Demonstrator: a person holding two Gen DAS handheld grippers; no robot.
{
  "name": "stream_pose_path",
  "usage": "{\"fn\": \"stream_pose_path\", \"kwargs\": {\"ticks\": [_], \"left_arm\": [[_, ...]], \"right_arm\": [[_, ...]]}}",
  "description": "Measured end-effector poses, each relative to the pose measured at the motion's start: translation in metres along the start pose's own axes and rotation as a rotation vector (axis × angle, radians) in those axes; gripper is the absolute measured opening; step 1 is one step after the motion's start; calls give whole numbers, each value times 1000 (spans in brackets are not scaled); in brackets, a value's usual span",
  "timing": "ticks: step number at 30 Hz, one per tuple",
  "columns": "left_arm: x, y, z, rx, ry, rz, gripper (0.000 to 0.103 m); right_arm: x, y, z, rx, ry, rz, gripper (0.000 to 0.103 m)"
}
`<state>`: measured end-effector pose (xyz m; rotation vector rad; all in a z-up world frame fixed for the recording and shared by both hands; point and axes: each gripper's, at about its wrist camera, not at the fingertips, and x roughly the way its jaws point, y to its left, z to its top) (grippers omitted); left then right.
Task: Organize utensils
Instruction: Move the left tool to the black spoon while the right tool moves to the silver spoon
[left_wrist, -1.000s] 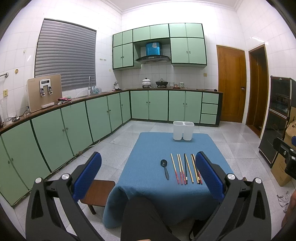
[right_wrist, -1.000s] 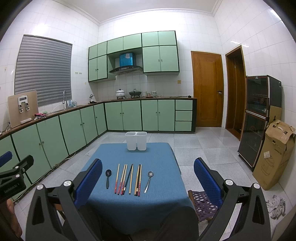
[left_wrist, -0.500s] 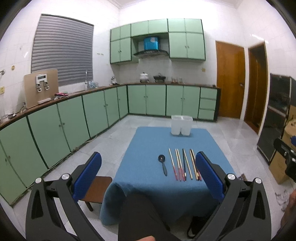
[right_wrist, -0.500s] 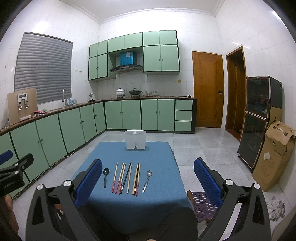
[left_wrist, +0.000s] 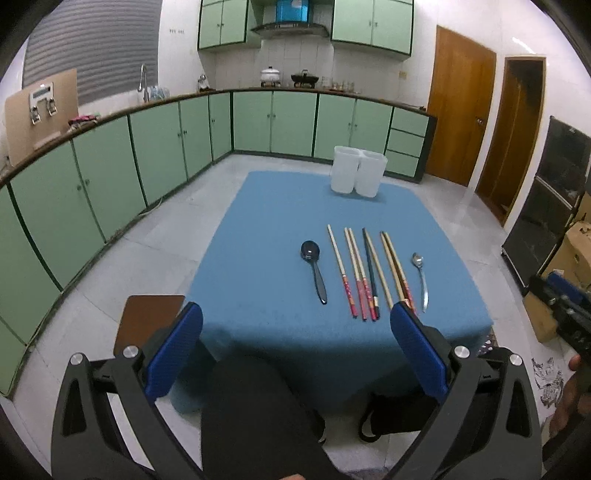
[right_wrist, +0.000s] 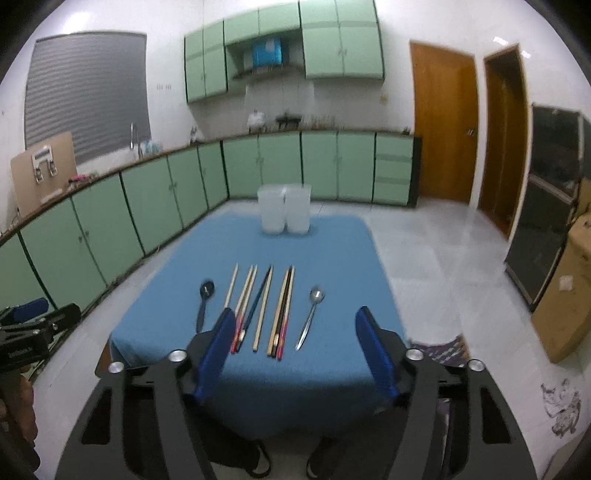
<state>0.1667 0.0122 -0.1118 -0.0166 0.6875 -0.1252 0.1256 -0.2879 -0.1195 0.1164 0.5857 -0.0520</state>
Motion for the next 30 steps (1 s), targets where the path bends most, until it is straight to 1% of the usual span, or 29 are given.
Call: {"fn": "stream_pose_path", "kwargs": {"ticks": [3, 5, 7, 10, 12, 14, 18, 21, 24, 27, 30], "left_arm": [[37, 6, 0, -61, -17, -20, 98], [57, 8, 1, -91, 13, -27, 98], [84, 7, 2, -101, 62, -32, 98], [113, 1, 5, -64, 99, 3, 98], [132, -6, 8, -20, 113, 7, 98], [149, -12, 7, 11, 127, 19, 98], [186, -19, -4, 41, 202, 17, 98], [207, -24, -12, 56, 240, 23, 98], [217, -26, -17, 69, 254, 42, 98], [234, -26, -18, 65, 271, 46, 98], [245, -27, -24, 62, 287, 50, 99]], "right_arm": [[49, -7, -11, 33, 89, 18, 55], [78, -8, -18, 52, 132, 32, 52], [100, -6, -24, 44, 148, 17, 51], [129, -8, -37, 62, 187, 24, 45], [148, -9, -41, 65, 207, 19, 40], [163, -11, -46, 81, 227, 24, 37], [182, -11, -51, 83, 247, 30, 36], [192, -13, -56, 79, 262, 26, 35], [198, -13, -57, 56, 253, 24, 34], [201, -13, -56, 28, 242, 23, 34], [202, -11, -56, -31, 223, 12, 32]]}}
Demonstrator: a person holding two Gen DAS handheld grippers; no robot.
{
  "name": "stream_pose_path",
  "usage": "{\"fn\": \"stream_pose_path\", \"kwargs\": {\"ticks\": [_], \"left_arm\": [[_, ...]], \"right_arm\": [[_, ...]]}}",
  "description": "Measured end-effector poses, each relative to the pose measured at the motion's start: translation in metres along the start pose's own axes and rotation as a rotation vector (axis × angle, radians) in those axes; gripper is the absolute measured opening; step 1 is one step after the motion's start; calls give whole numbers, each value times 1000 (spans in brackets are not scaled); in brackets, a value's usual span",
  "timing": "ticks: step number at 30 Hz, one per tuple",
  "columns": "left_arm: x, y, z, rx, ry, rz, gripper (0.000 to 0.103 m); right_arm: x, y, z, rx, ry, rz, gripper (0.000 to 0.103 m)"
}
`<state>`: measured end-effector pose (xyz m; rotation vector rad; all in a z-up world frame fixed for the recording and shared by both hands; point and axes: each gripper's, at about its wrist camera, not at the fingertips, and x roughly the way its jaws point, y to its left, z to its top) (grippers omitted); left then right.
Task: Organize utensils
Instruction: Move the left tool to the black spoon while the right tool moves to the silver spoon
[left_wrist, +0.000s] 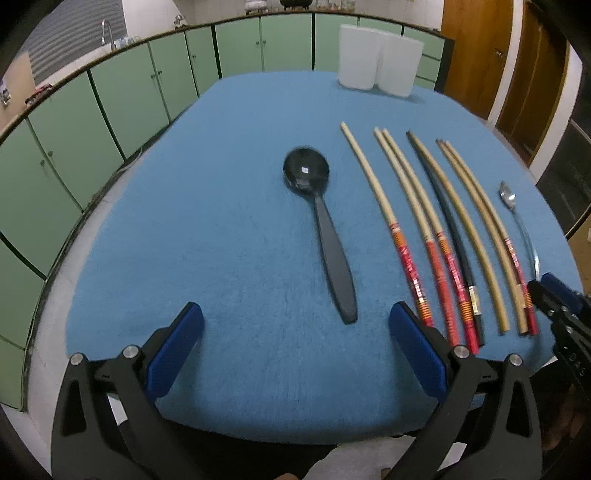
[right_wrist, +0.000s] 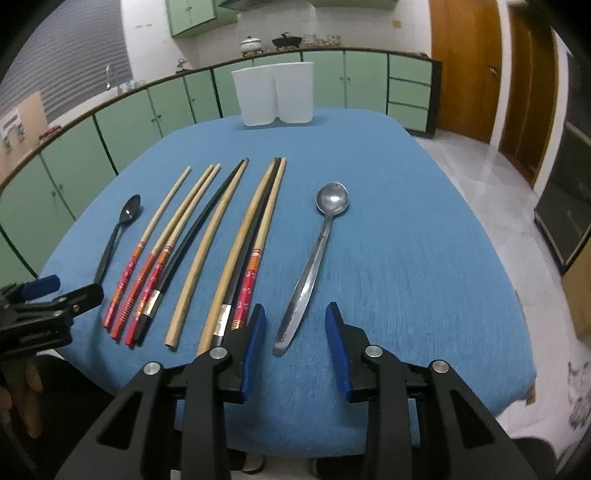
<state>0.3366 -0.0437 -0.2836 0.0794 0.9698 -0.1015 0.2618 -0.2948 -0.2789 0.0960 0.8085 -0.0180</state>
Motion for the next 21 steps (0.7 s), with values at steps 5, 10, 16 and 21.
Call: {"fn": "stream_pose_path", "kwargs": {"ticks": [5, 10, 16, 21], "left_arm": [[-3, -5, -4, -13, -72, 11, 97], [-13, -10, -10, 3, -123, -15, 66], [-12, -13, 4, 3, -108, -72, 29], [-18, -12, 12, -2, -112, -88, 21]], "right_arm": [[0, -14, 1, 15, -4, -3, 13], [0, -16, 3, 30, -9, 12, 12], [-8, -21, 9, 54, -19, 30, 10], [-22, -21, 16, 47, -48, 33, 10]]}}
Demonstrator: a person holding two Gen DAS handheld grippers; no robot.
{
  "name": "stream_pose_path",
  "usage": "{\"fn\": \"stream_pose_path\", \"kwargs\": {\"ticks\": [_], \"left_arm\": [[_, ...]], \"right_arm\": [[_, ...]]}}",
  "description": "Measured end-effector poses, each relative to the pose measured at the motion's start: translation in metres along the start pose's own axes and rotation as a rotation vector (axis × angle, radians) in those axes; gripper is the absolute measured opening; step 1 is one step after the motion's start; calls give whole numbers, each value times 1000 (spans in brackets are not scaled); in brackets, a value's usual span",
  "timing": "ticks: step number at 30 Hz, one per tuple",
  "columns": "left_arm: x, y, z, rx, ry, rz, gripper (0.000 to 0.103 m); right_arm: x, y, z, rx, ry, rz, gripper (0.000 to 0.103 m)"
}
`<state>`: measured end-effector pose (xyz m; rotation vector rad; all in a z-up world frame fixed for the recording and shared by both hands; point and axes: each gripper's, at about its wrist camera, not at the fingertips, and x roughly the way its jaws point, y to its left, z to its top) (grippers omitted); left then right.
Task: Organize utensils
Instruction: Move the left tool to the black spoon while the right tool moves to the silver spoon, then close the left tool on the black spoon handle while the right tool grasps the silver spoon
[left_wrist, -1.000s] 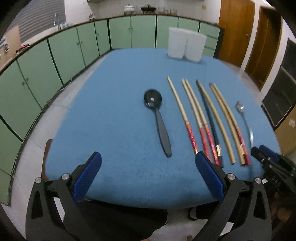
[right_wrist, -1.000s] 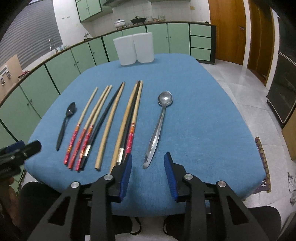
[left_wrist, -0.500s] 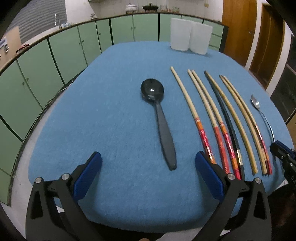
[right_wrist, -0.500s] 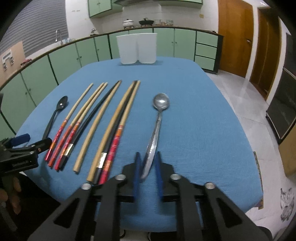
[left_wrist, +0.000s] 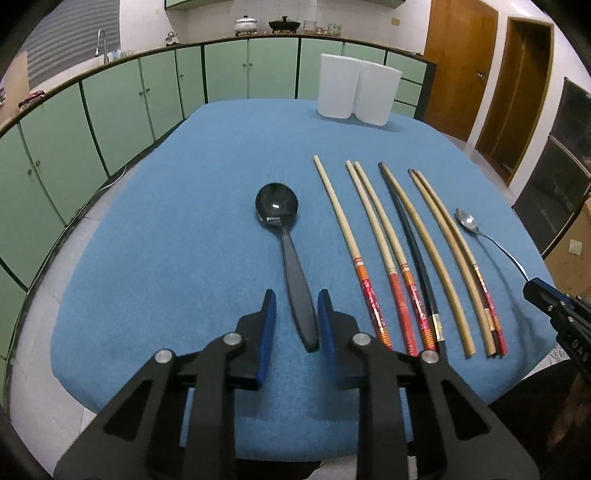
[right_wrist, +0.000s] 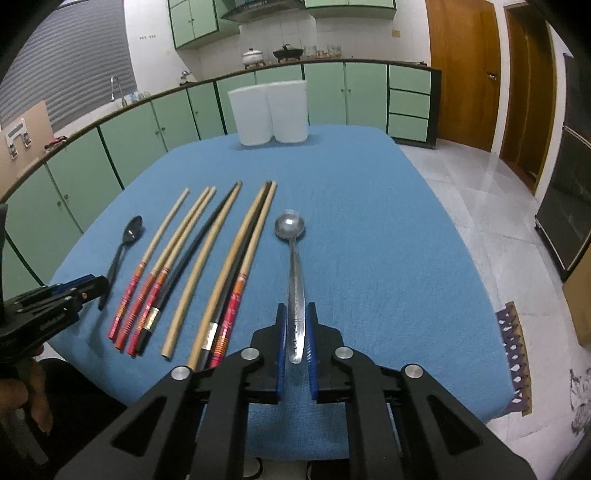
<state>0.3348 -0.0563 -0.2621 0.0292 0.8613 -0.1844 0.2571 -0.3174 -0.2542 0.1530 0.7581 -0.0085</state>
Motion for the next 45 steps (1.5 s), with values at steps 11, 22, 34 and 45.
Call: {"fn": "stream_pose_path", "kwargs": {"ticks": [11, 22, 34, 45], "left_arm": [[11, -2, -12, -18, 19, 34, 56], [6, 4, -6, -52, 12, -7, 12], [-39, 13, 36, -53, -26, -52, 12], [-25, 25, 20, -37, 98, -71, 14]], "right_arm": [[5, -3, -5, 14, 13, -4, 10], [4, -5, -5, 29, 2, 8, 10], [-29, 2, 36, -21, -111, 14, 10], [-33, 6, 48, -42, -138, 14, 10]]}}
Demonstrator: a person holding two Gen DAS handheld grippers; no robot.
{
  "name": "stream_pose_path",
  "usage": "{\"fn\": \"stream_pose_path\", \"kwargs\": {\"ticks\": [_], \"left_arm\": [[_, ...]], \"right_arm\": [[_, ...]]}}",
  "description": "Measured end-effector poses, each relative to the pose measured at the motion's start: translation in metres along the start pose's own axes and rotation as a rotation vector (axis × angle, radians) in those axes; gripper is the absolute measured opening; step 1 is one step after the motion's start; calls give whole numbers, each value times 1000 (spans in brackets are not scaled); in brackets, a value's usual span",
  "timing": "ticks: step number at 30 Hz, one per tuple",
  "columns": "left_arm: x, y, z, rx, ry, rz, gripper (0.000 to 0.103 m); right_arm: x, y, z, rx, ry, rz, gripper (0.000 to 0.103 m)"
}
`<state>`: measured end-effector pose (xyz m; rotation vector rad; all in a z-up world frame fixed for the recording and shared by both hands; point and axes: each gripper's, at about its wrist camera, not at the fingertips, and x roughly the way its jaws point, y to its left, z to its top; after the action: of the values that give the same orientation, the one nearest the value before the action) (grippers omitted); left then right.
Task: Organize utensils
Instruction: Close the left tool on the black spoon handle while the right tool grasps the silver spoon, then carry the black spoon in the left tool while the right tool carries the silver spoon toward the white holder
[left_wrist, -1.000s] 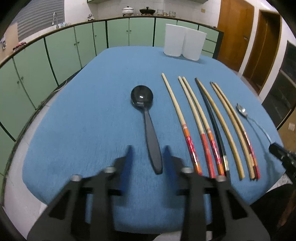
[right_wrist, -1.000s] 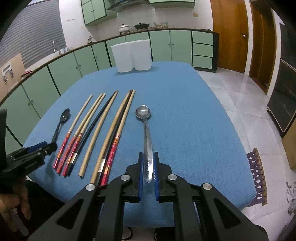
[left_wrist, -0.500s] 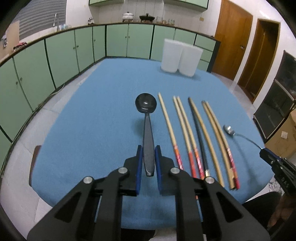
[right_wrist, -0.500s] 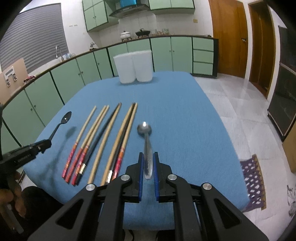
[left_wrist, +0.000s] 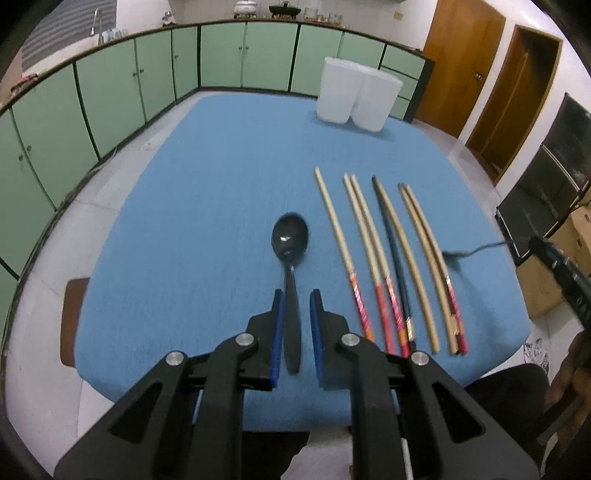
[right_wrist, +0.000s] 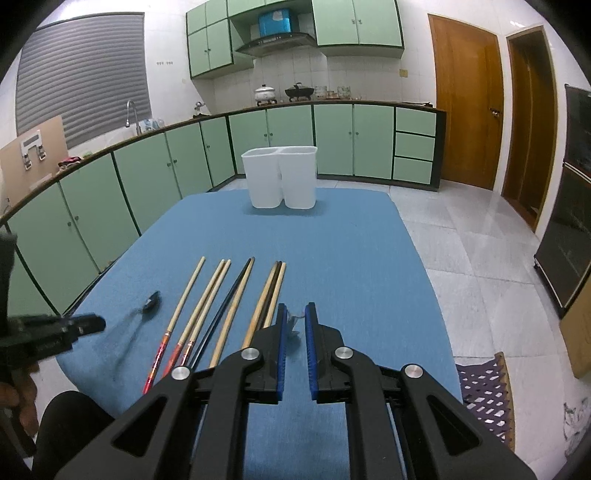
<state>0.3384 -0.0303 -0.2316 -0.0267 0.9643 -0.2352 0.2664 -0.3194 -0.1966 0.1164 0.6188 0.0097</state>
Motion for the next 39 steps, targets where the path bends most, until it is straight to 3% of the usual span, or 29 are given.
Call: {"fn": "stream_pose_path", "kwargs": {"ticks": [4, 6, 7, 11, 14, 15, 17, 25, 32, 39], "left_arm": [[12, 8, -15, -18, 36, 11, 15], [12, 9, -25, -46, 36, -3, 31], [13, 9, -28, -51, 36, -4, 33], [23, 0, -40, -29, 34, 20, 34], [23, -3, -40, -16, 26, 39, 32], [23, -3, -40, -19, 26, 35, 20], [21, -3, -42, -19, 23, 23, 9], [8, -2, -32, -10, -23, -3, 8], [-29, -3, 3, -10, -112, -43, 8], [-37, -8, 33, 18, -159, -52, 8]], "right_arm": [[-2, -3, -3, 6, 3, -2, 10], [-2, -4, -3, 10, 5, -4, 10], [-2, -5, -3, 11, 5, -4, 10], [-1, -5, -3, 14, 5, -4, 10], [-1, -4, -2, 15, 5, -5, 10], [0, -5, -2, 19, 5, -6, 10], [0, -6, -3, 26, 3, -7, 10], [2, -5, -6, 28, 12, -6, 9], [1, -4, 1, 14, 0, -5, 9], [3, -3, 11, -21, -15, -10, 9]]}}
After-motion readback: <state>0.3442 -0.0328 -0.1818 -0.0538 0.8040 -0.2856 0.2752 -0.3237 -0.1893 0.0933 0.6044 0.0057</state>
